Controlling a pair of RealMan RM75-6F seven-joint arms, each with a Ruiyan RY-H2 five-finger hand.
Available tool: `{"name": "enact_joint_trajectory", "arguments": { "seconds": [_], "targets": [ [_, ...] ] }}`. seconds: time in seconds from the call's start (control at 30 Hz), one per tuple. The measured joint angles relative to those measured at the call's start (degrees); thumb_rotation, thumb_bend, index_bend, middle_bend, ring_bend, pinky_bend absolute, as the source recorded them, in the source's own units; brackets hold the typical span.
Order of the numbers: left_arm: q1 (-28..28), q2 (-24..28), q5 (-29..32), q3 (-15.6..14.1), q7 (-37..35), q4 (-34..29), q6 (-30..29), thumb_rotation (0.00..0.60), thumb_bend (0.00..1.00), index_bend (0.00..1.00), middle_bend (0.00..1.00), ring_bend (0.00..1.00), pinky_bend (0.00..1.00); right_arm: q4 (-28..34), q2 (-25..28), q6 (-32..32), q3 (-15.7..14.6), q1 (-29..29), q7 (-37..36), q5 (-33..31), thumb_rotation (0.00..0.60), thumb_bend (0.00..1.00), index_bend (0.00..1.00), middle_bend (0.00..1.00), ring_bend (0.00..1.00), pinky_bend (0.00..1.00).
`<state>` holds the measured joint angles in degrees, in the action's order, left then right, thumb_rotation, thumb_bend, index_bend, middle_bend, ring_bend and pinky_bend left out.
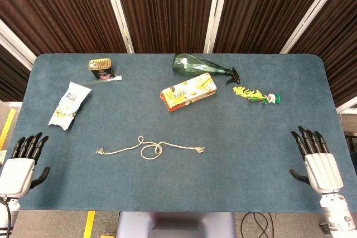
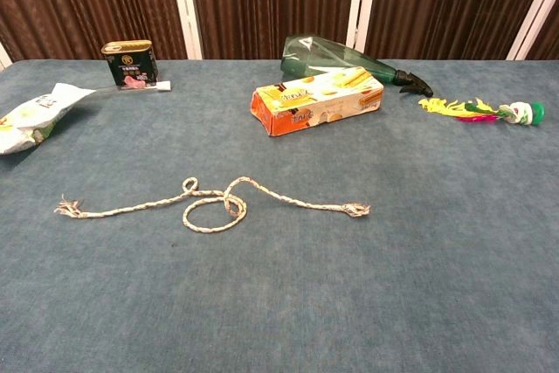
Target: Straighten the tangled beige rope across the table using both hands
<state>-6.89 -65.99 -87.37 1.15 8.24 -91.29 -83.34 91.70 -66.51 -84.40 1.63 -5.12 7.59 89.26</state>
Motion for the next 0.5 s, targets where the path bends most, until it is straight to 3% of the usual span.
{"name": "enact_joint_trajectory", "arguments": {
  "seconds": [0.27,0.5],
  "targets": [
    [-1.82,-1.65,-2.06,-0.67,-2.21,1.45,2.46,0.6,0.38,0.0,0.0,0.0,0.01,0.88,0.92,-1.23,-0.12,0.69,-0.83,0.32,0.6,0.07,0.0,0.0,0.0,0.0],
    [-7.28,-5.58,-2.67,-1.14,-2.51,4.24,12.29,0.6,0.38,0.0,0.0,0.0,0.01,0.81,0.88,-0.94,-0.34,0.67,-0.69,0.7,0.6,0.07,0.0,0.0,0.0,0.0]
  ]
}}
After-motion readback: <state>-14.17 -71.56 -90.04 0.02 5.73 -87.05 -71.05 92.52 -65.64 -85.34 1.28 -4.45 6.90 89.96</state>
